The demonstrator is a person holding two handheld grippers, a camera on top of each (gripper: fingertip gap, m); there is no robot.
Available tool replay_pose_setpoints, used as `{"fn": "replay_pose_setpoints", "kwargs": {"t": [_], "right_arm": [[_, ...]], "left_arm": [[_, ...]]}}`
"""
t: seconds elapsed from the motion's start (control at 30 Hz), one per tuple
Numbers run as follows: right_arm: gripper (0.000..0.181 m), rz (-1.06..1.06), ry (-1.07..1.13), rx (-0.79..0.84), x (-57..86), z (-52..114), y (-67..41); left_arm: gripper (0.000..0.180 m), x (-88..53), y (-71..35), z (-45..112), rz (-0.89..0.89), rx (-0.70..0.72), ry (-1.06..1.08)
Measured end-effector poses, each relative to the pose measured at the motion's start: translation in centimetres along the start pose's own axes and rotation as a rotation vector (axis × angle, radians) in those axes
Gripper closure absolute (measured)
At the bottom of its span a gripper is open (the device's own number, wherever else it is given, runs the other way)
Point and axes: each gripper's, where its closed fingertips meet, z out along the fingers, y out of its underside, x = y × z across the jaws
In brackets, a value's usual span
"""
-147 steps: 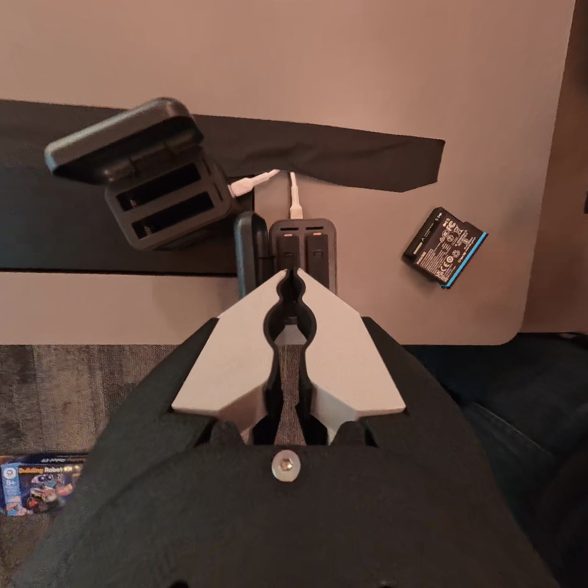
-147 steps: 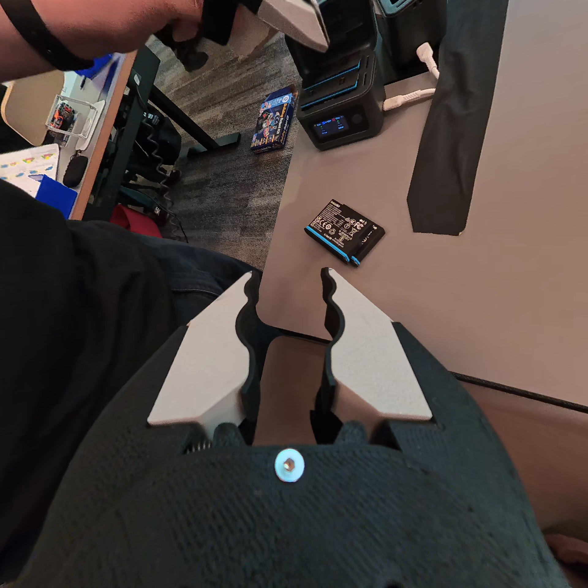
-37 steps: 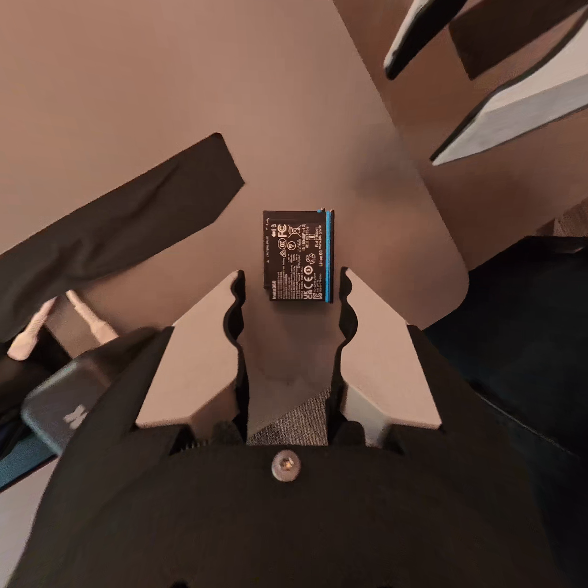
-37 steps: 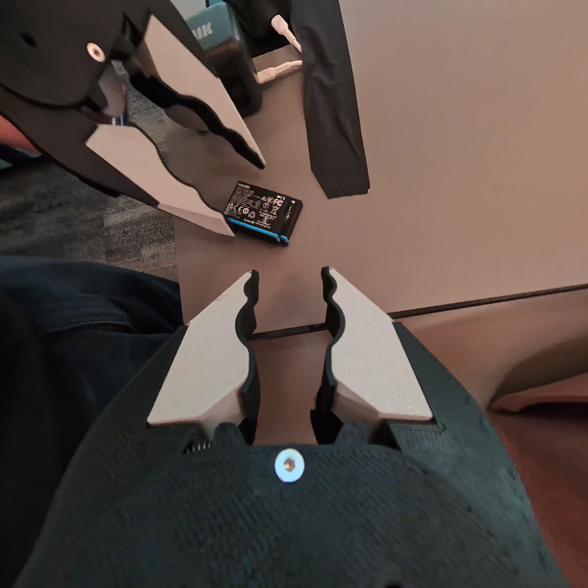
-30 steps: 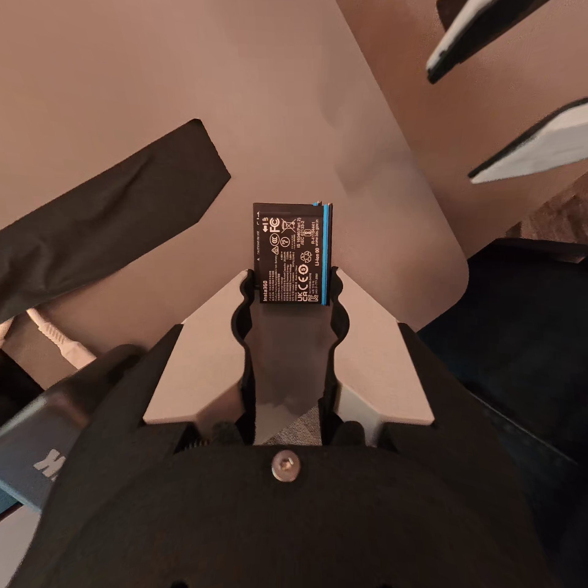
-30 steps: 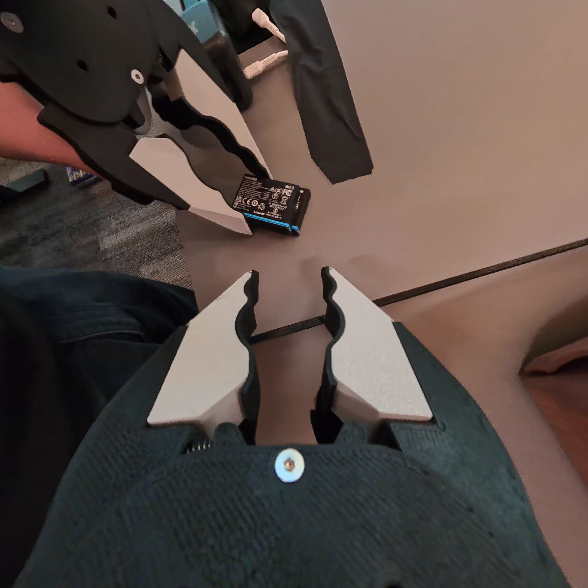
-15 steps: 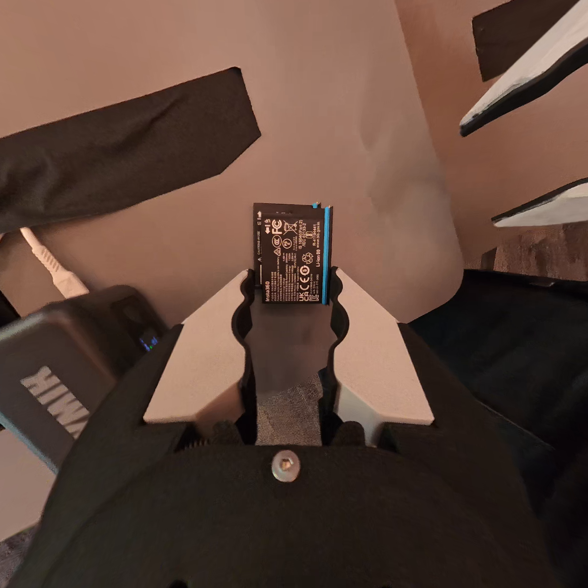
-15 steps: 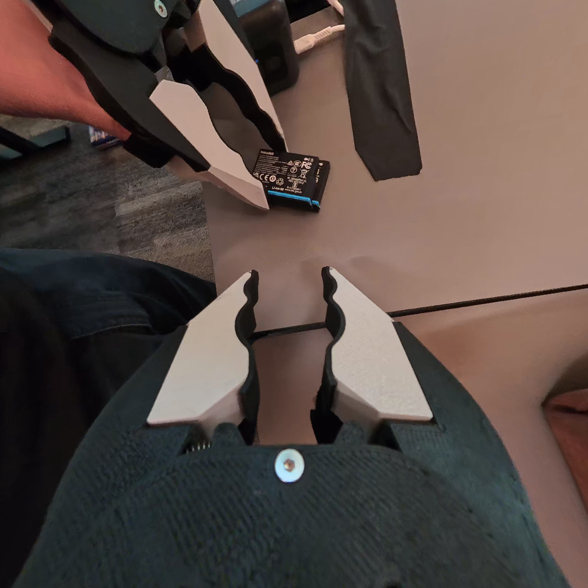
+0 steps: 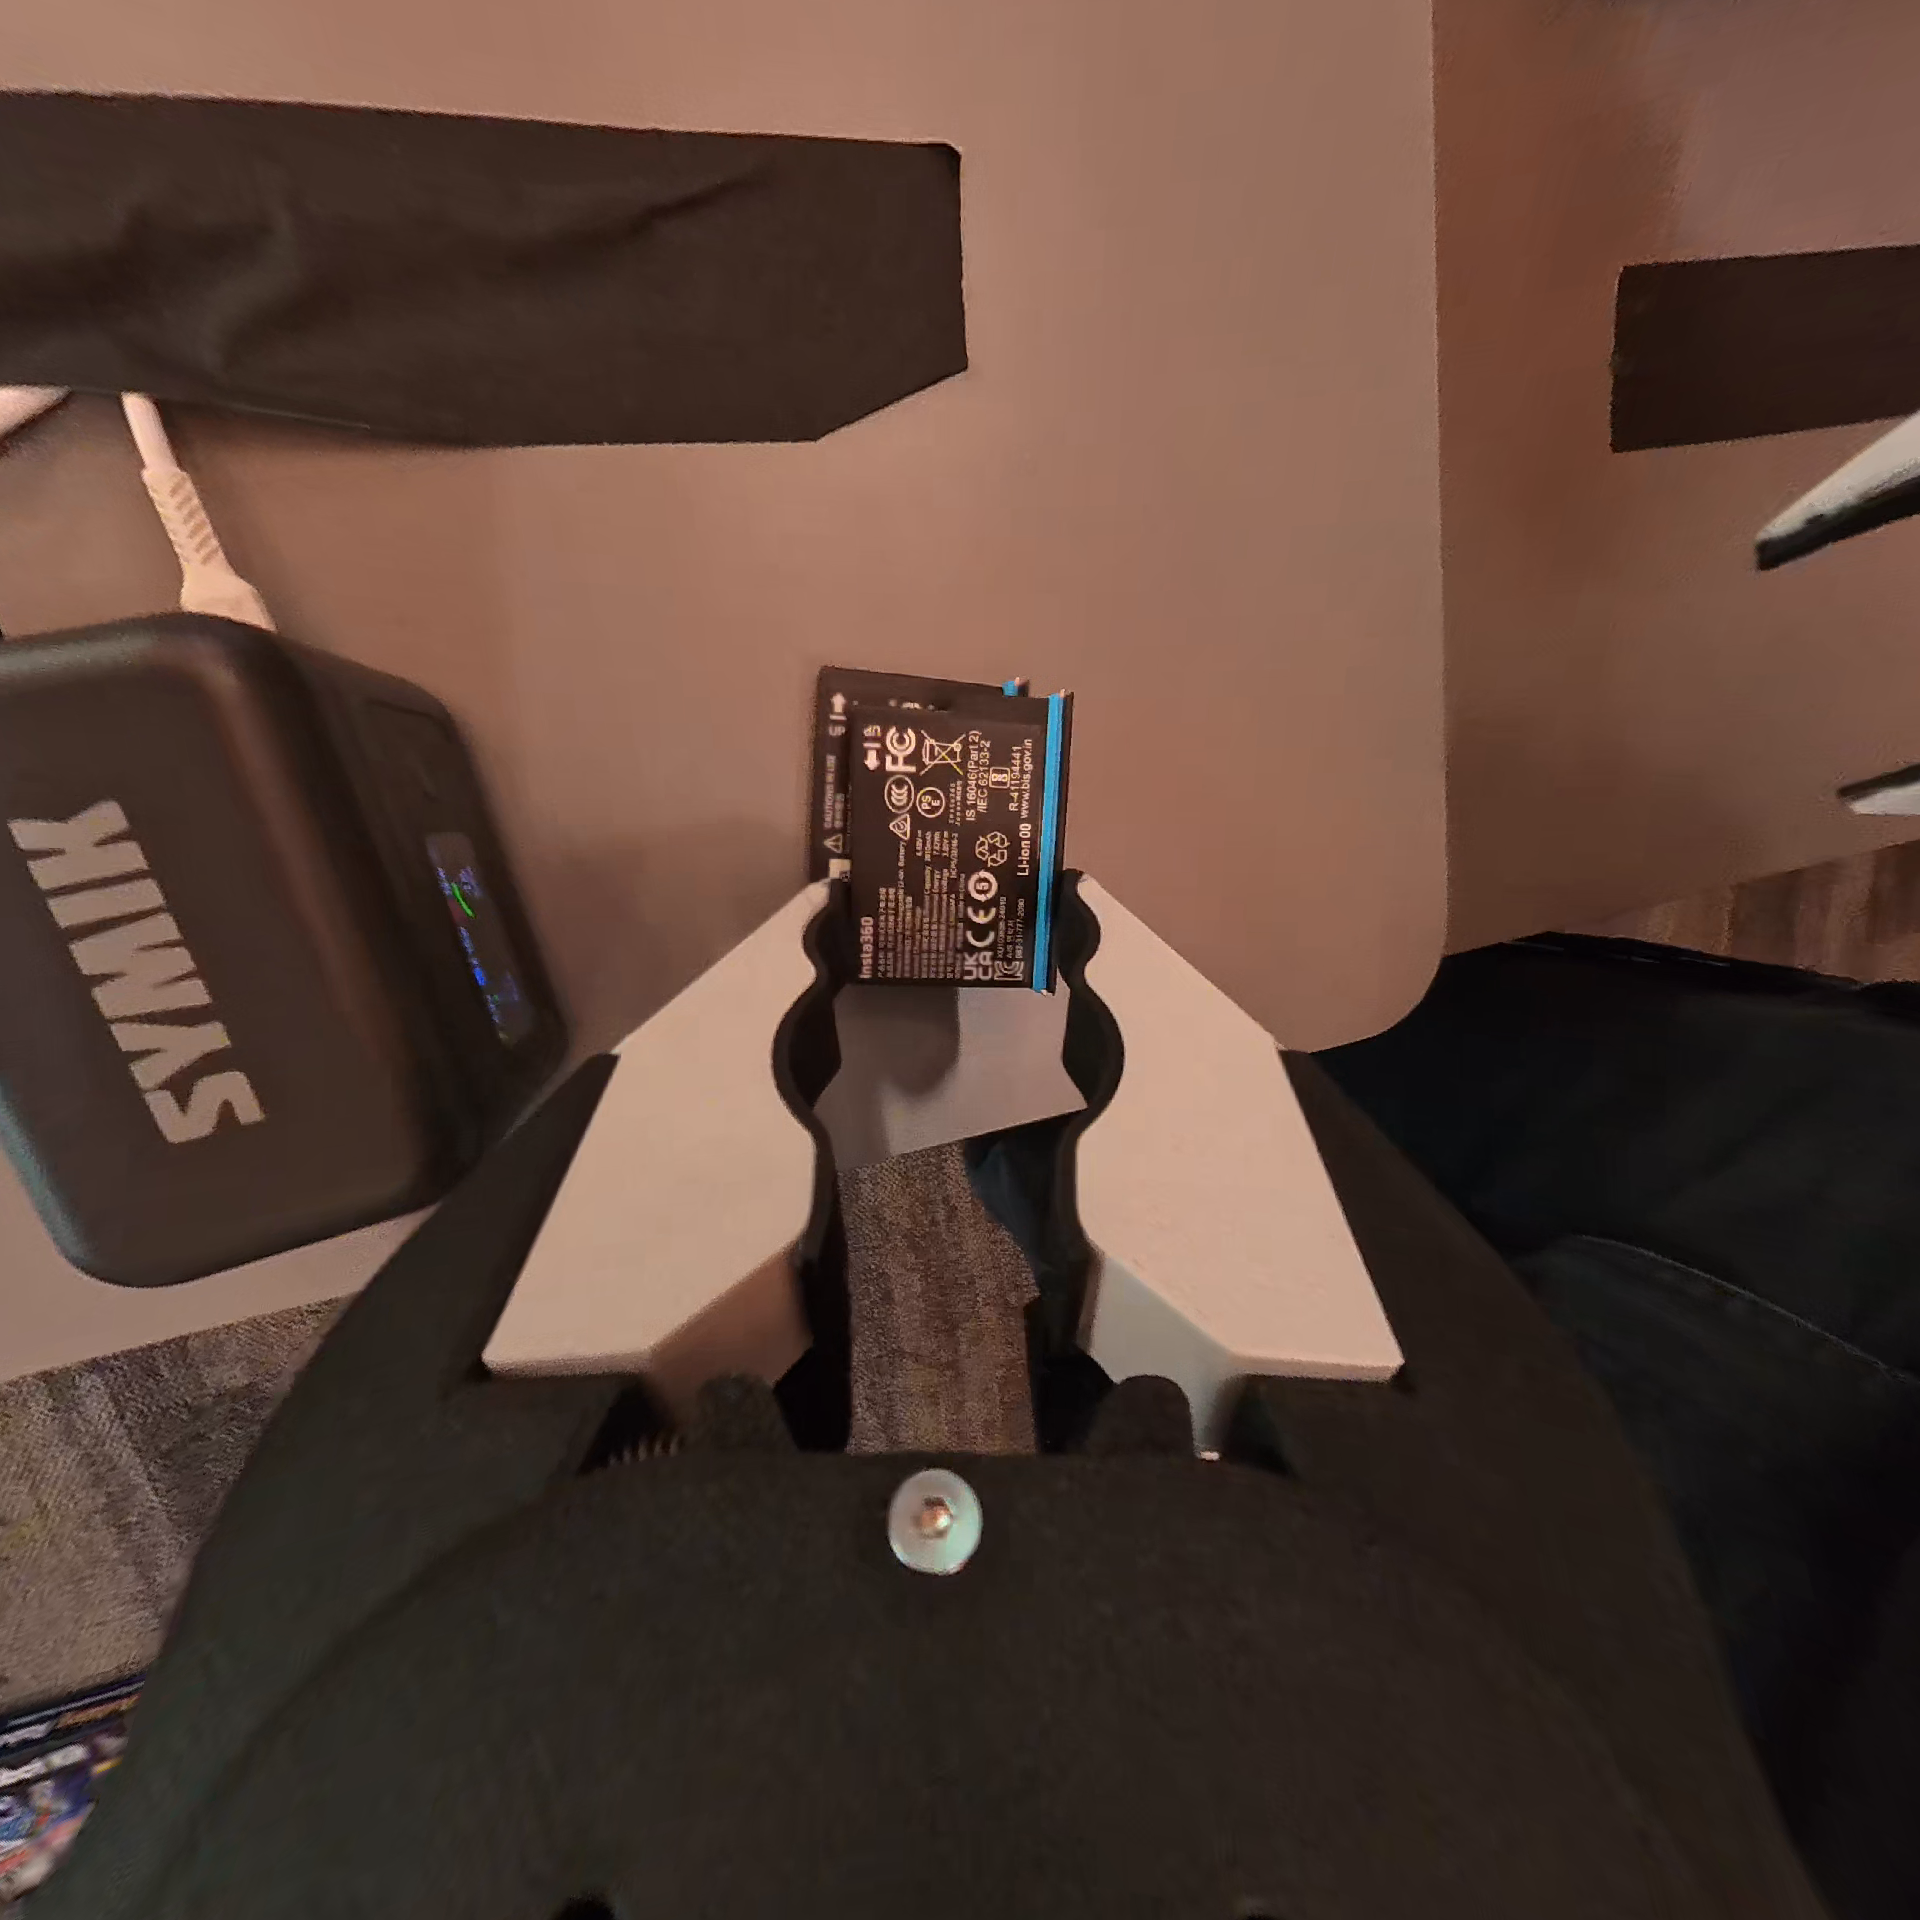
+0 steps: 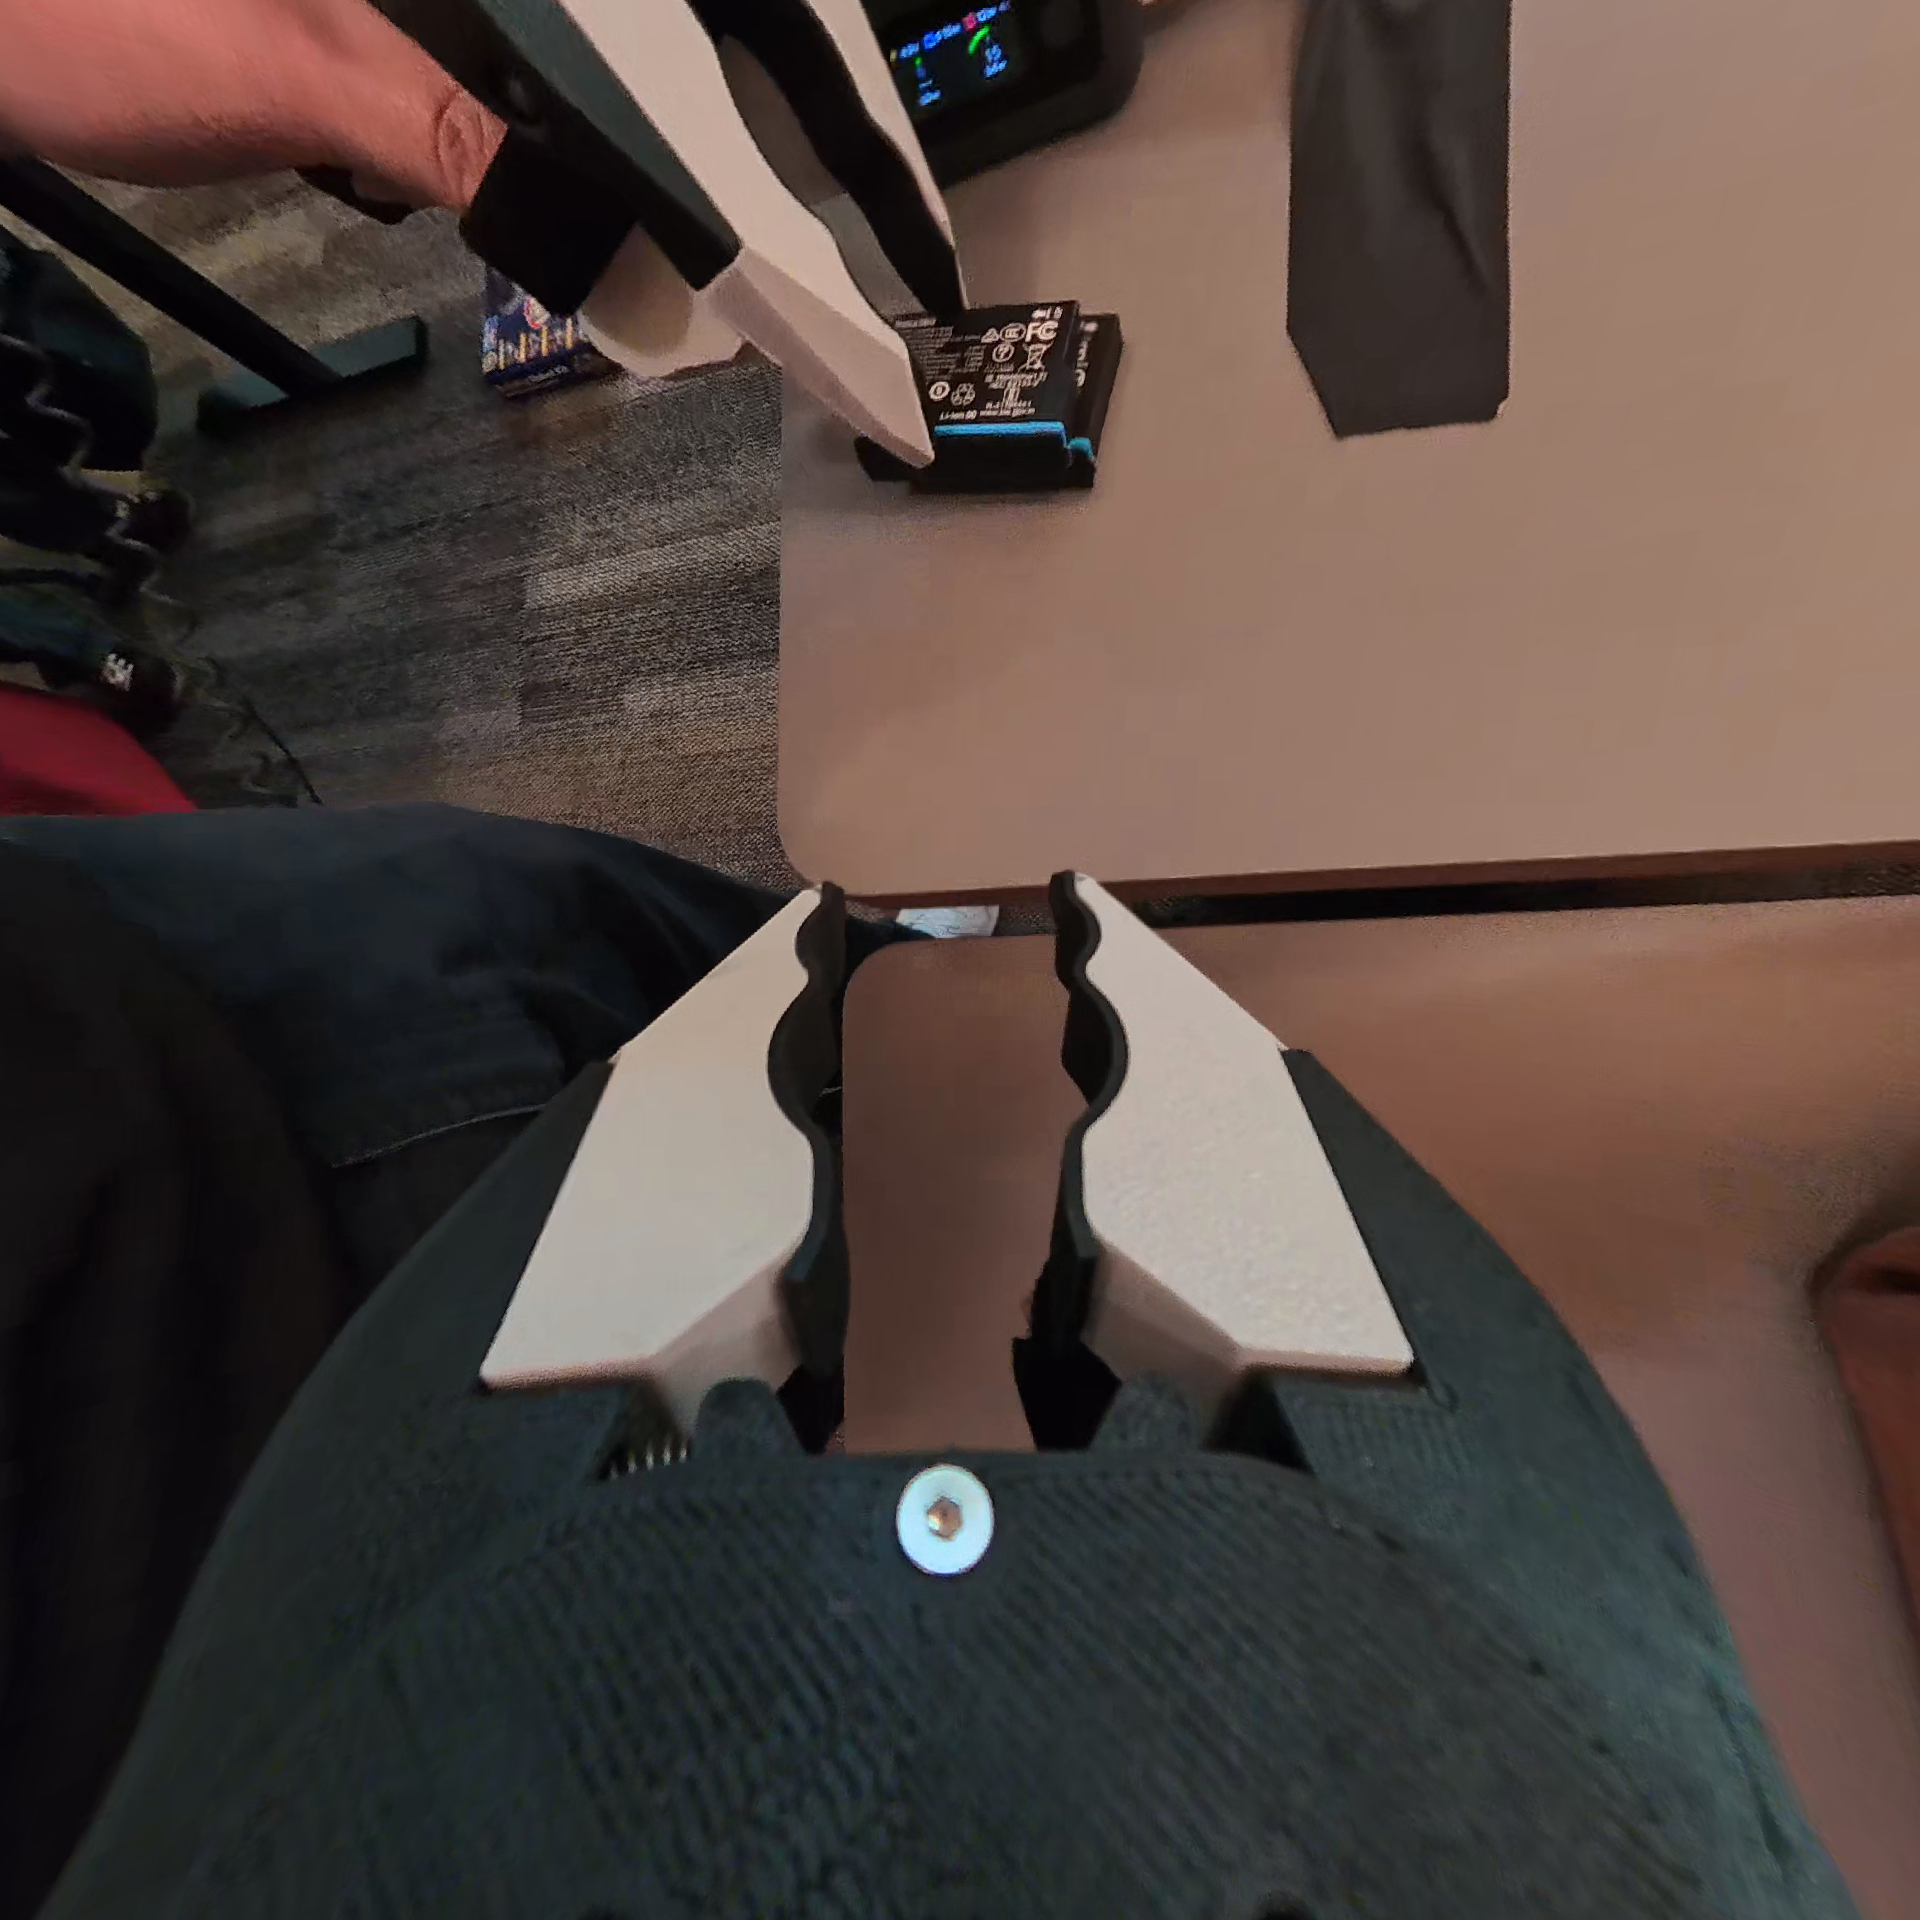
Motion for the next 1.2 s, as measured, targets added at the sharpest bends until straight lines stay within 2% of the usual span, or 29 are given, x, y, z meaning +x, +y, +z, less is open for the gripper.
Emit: {"fn": "replay_pose_setpoints", "kwargs": {"t": [0.17,0.4,0.47,0.57,0.67,0.73,0.77,0.87,1.0,1.07,1.13,1.2], "right_arm": [[0.141,-0.010,-0.028,-0.011,-0.3,-0.5,1.5],[0.140,-0.015,-0.092,-0.002,-1.4,0.0,2.2],[0.139,0.001,-0.115,0.038,-1.7,0.5,1.2],[0.127,0.096,-0.098,0.178,-0.6,0.9,-1.6],[0.114,-0.053,0.021,0.233,0.9,1.2,-3.5],[0.118,-0.145,0.038,0.235,0.7,1.2,-4.5],[0.126,-0.092,-0.033,0.235,-0.1,1.3,-4.9],[0.126,0.212,-0.247,0.315,-1.4,0.3,-7.0],[0.128,0.570,-0.321,0.448,0.3,-1.4,-8.9],[0.128,0.554,-0.315,0.465,0.4,-1.9,-9.2],[0.127,0.495,-0.246,0.417,0.6,-1.8,-8.7],[0.123,0.555,-0.258,0.408,0.5,-2.1,-9.0]], "left_arm": [[0.141,0.3,-0.1,0.1,-0.084,0.013,0.015],[0.141,2.1,-0.9,-0.6,-0.303,0.074,0.184],[0.141,3.0,-1.5,-0.9,-0.390,0.098,0.274],[0.141,4.6,-2.6,-1.7,-0.511,0.125,0.436],[0.141,5.5,-3.2,-2.4,-0.554,0.127,0.502],[0.141,6.0,-3.3,-2.7,-0.545,0.116,0.514],[0.141,6.1,-3.5,-2.9,-0.539,0.122,0.512],[0.141,6.4,-3.9,-3.5,-0.530,0.152,0.501],[0.141,6.8,-4.4,-4.3,-0.535,0.214,0.502],[0.141,7.1,-4.4,-4.5,-0.529,0.231,0.508],[0.141,7.1,-4.9,-5.1,-0.500,0.295,0.497],[0.141,7.0,-5.5,-5.8,-0.453,0.374,0.471]]}}
